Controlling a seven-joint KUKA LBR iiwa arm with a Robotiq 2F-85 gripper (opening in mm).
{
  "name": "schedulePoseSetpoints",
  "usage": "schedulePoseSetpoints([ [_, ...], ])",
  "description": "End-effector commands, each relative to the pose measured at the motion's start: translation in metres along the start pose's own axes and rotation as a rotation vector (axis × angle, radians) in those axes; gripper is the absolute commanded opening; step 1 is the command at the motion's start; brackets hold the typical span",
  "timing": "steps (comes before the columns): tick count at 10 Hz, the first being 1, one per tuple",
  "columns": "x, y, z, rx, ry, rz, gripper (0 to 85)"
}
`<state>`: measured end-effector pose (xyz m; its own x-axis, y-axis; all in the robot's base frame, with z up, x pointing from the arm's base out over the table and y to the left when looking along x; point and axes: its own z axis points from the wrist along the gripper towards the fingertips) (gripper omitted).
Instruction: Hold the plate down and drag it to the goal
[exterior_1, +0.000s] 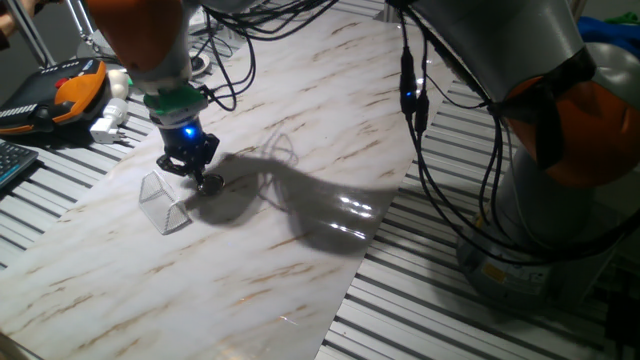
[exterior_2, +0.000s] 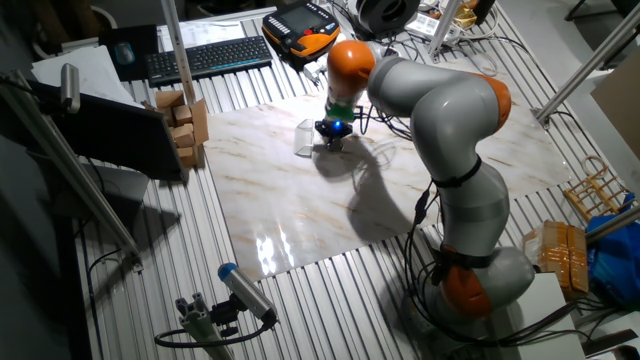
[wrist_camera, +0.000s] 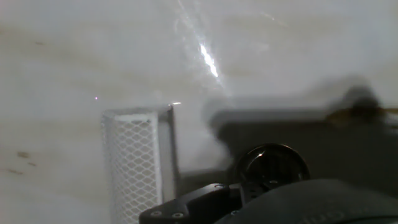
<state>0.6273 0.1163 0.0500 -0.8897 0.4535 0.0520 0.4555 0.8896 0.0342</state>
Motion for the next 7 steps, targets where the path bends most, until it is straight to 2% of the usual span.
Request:
schedulePoseSetpoints([
  [1, 0.0000, -0.0002, -0.0023, 0.007, 0.006, 0.175, 0.0],
  [2, -0.0001, -0.0009, -0.0038, 0.000, -0.001, 0.190, 0.0],
  [4, 0.0002, -0.0020, -0.0053, 0.015, 0.013, 0.235, 0.0],
  [7, 0.0006, -0.0027, -0.0061, 0.035, -0.004, 0.363, 0.0],
])
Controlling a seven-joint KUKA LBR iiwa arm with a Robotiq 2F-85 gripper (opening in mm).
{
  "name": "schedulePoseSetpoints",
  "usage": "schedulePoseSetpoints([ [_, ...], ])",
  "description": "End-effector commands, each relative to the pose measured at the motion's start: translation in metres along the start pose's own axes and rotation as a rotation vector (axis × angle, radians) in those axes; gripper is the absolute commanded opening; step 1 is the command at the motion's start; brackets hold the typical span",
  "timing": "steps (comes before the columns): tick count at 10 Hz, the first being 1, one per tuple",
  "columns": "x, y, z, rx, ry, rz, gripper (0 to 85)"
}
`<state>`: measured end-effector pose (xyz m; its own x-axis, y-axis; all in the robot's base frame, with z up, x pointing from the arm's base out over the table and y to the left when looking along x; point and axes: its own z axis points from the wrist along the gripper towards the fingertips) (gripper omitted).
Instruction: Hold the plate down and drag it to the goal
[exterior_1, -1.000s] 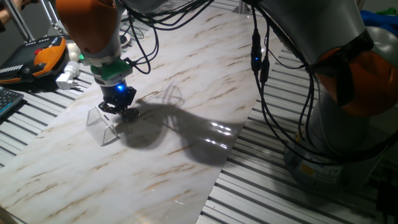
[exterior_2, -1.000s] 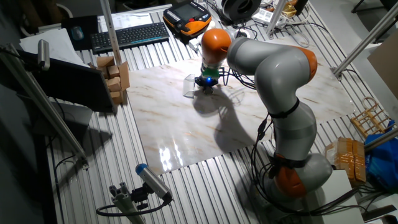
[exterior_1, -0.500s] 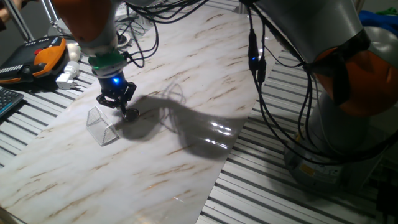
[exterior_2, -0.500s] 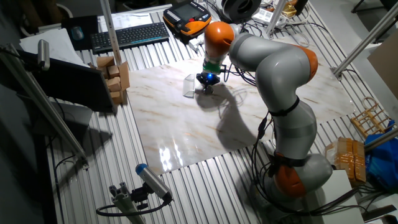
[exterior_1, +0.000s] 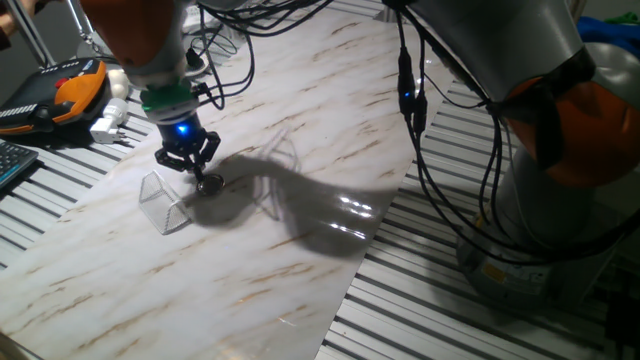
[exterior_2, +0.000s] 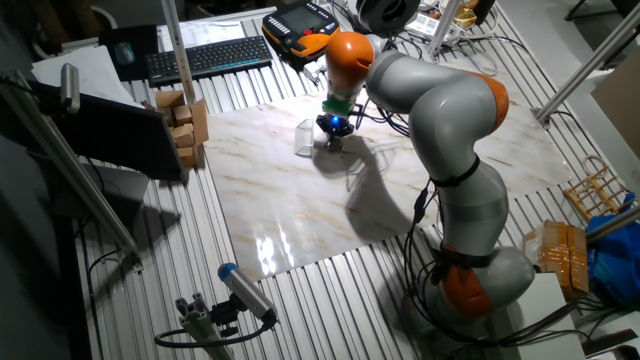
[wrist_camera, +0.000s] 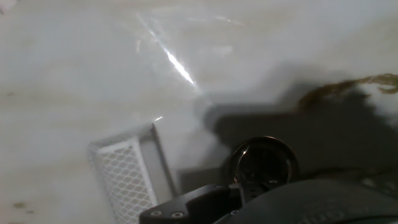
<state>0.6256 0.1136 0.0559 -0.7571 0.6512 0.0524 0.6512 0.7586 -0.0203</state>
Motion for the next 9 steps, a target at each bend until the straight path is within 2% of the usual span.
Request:
schedulePoseSetpoints([
  [1, 0.0001, -0.0006, -0.0001, -0.009, 0.005, 0.148, 0.0],
  [2, 0.0009, -0.0017, -0.0002, -0.016, 0.005, 0.167, 0.0],
  [8, 0.0008, -0.0049, 0.0013, -0.074, -0.043, 0.496, 0.0],
  [9, 0.0010, -0.0056, 0.0015, -0.076, -0.042, 0.530, 0.0],
])
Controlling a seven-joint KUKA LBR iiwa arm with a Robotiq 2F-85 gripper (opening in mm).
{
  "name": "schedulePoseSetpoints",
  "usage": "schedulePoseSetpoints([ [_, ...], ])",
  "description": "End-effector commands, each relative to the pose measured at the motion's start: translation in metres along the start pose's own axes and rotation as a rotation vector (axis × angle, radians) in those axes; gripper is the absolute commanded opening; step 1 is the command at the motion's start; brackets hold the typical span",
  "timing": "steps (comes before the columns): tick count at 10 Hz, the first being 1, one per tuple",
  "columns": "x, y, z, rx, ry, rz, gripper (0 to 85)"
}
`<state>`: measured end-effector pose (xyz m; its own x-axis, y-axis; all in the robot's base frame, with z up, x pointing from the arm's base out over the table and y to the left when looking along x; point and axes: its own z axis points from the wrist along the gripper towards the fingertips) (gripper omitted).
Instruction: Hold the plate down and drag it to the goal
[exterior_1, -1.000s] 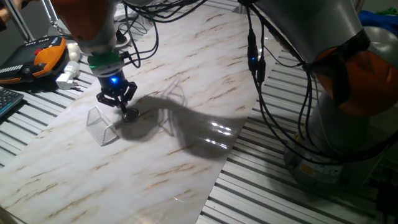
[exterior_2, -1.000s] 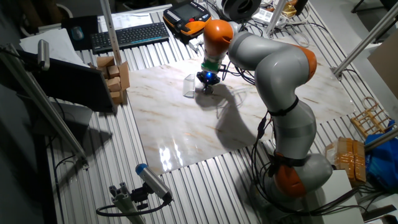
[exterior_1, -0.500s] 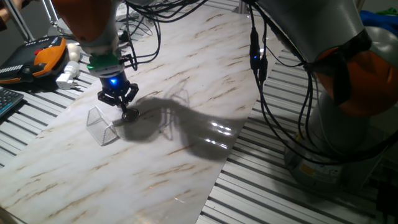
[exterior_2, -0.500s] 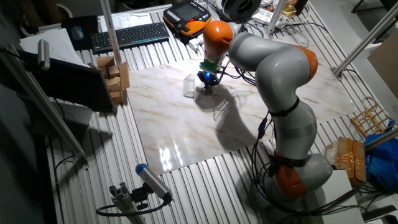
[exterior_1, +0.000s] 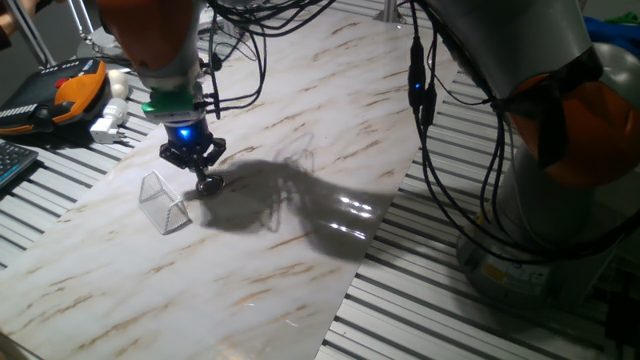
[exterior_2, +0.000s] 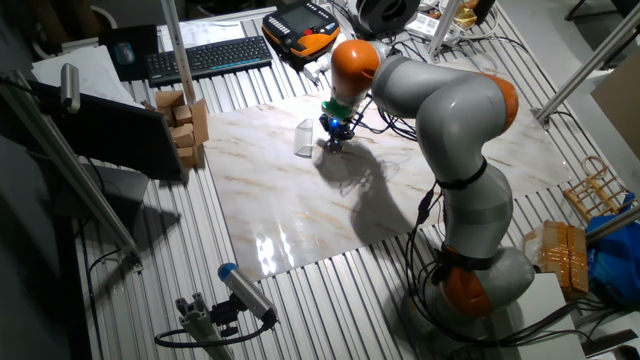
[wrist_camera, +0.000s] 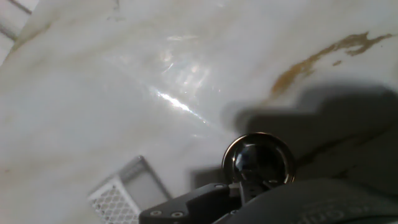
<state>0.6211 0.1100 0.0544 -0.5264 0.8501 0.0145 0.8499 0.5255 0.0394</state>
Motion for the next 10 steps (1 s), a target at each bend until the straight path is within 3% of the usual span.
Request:
schedulePoseSetpoints([
  [1, 0.0001, -0.0007, 0.0010, -0.010, -0.012, 0.265, 0.0],
  [3, 0.0003, -0.0020, 0.0017, -0.014, -0.015, 0.288, 0.0],
  [5, 0.0003, -0.0022, 0.0017, -0.029, -0.036, 0.321, 0.0],
  [10, -0.0021, -0.0074, 0.0021, -0.021, -0.055, 0.380, 0.0],
])
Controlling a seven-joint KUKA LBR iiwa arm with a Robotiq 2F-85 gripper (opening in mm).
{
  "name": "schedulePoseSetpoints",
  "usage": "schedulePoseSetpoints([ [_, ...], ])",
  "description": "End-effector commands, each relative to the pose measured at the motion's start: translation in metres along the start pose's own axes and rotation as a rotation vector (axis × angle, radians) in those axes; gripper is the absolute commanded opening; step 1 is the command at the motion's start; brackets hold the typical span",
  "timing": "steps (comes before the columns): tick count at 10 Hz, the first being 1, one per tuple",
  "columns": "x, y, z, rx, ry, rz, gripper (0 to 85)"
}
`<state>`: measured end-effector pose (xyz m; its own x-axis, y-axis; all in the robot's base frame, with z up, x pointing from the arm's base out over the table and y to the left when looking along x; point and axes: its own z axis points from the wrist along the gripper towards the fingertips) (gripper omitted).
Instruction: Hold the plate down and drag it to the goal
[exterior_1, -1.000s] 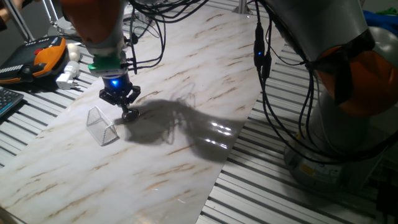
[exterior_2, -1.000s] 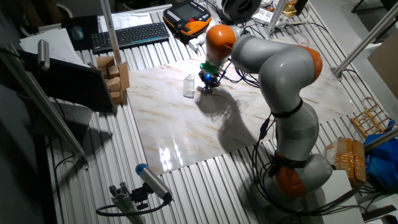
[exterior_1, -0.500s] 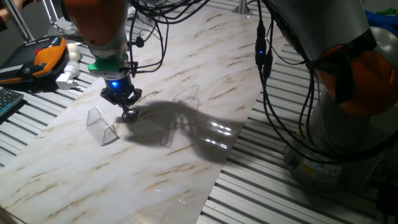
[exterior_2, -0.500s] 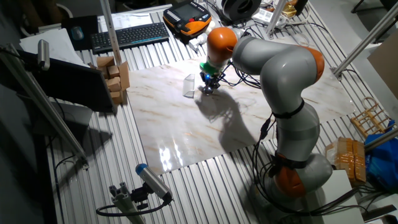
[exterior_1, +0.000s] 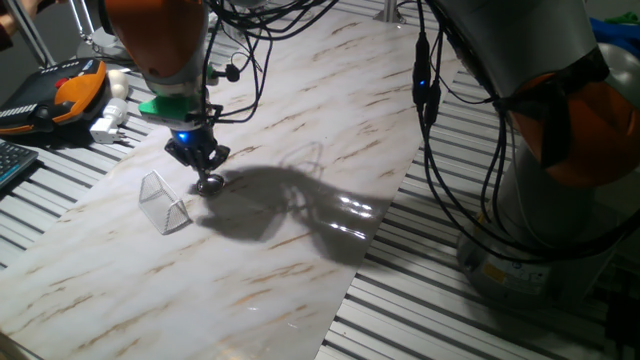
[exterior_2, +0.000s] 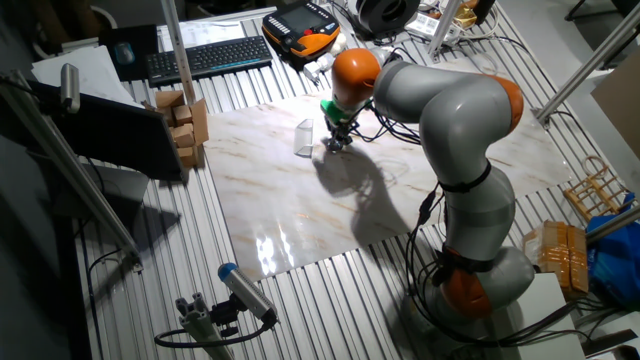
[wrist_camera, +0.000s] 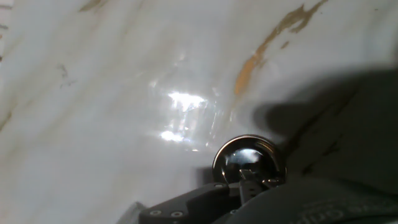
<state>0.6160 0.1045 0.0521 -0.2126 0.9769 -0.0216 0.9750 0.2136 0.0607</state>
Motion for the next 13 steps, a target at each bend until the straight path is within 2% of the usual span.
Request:
schedulePoseSetpoints([
  [1, 0.000, 0.000, 0.000, 0.010, -0.008, 0.071, 0.0],
  [2, 0.000, 0.000, 0.000, 0.025, -0.009, 0.098, 0.0],
  [3, 0.001, 0.000, 0.001, 0.027, -0.009, 0.125, 0.0],
  [5, 0.001, 0.000, 0.002, 0.005, 0.001, 0.164, 0.0],
  [7, 0.001, 0.000, 0.004, -0.007, 0.000, 0.188, 0.0],
  [10, -0.002, -0.001, 0.004, 0.001, -0.035, 0.197, 0.0],
  [13, -0.015, -0.008, 0.008, -0.011, -0.056, 0.229, 0.0],
])
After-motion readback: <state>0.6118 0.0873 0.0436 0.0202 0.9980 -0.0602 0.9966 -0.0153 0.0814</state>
